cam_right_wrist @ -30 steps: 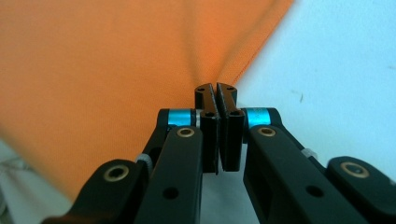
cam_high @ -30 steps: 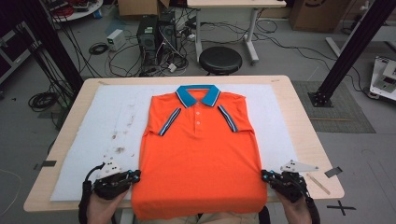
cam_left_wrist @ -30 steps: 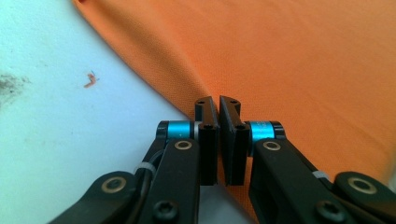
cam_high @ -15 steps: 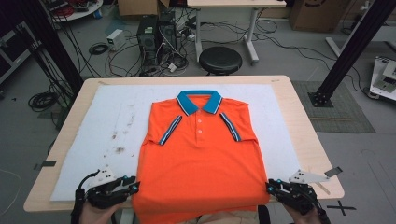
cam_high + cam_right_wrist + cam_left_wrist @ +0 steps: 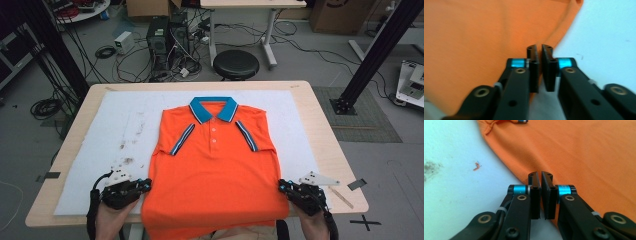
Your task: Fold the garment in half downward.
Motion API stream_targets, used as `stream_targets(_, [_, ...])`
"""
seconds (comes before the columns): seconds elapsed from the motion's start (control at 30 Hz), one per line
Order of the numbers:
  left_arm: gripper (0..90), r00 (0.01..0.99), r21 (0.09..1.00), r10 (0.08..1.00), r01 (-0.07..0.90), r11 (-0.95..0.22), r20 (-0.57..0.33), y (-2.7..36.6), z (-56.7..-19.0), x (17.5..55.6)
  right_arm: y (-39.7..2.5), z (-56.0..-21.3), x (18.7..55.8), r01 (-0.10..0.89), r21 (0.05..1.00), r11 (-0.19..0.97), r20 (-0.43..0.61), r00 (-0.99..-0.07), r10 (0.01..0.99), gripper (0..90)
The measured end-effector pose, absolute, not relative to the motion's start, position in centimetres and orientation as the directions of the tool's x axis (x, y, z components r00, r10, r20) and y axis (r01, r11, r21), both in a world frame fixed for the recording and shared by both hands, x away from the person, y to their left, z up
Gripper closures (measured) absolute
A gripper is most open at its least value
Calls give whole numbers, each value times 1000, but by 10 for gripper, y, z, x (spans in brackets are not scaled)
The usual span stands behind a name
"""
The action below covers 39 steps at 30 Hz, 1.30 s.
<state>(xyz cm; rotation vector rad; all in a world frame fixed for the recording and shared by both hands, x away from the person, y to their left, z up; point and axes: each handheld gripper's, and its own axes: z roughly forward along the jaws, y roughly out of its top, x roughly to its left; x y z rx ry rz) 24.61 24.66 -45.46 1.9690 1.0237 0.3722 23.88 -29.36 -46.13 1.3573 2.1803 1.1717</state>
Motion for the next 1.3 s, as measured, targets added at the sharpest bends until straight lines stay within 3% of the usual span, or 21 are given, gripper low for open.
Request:
stream_targets(0.5, [863,698,799,699,505,-327,-155,264,-450,213,-315,-453,204,612,740,279,160,-564,810,860])
stream_targets(0.53, [843,695,803,703,502,-321,-153,264,-449,215,-315,-452,204,606,744,280,156,-566,809,814])
stream_targets(0.6, [660,667,815,732,497,-298,-139,263,-448,219,-315,-450,207,590,761,269,142,-555,819,733])
stream_targets(0.63, [624,656,818,743,497,-289,-136,262,-448,223,-315,-449,209,578,773,261,130,-547,827,677])
stream_targets(0.73, [551,615,817,782,501,-285,-105,253,-449,234,-311,-450,221,547,801,241,90,-510,856,600])
stream_targets(0.8, [549,597,807,797,512,-295,-87,246,-451,240,-307,-454,228,551,792,262,63,-502,863,589])
stream_targets(0.9, [567,586,798,807,517,-310,-67,239,-454,243,-299,-460,233,564,781,267,51,-485,873,615])
stream_targets(0.93, [610,585,799,810,510,-317,-52,238,-454,242,-298,-460,233,564,782,265,48,-479,876,629])
stream_targets(1.0, [821,620,801,778,515,-305,-102,238,-454,242,-298,-461,232,563,788,248,57,-468,882,728])
stream_targets(1.03, [861,622,802,778,508,-315,-89,237,-454,242,-299,-461,232,572,786,234,77,-466,881,788])
stream_targets(1.1, [871,631,800,771,503,-327,-82,238,-454,242,-302,-461,234,584,782,218,121,-485,866,871])
stream_targets(1.3, [875,651,811,750,499,-307,-117,251,-451,234,-312,-459,228,598,770,222,145,-503,852,887])
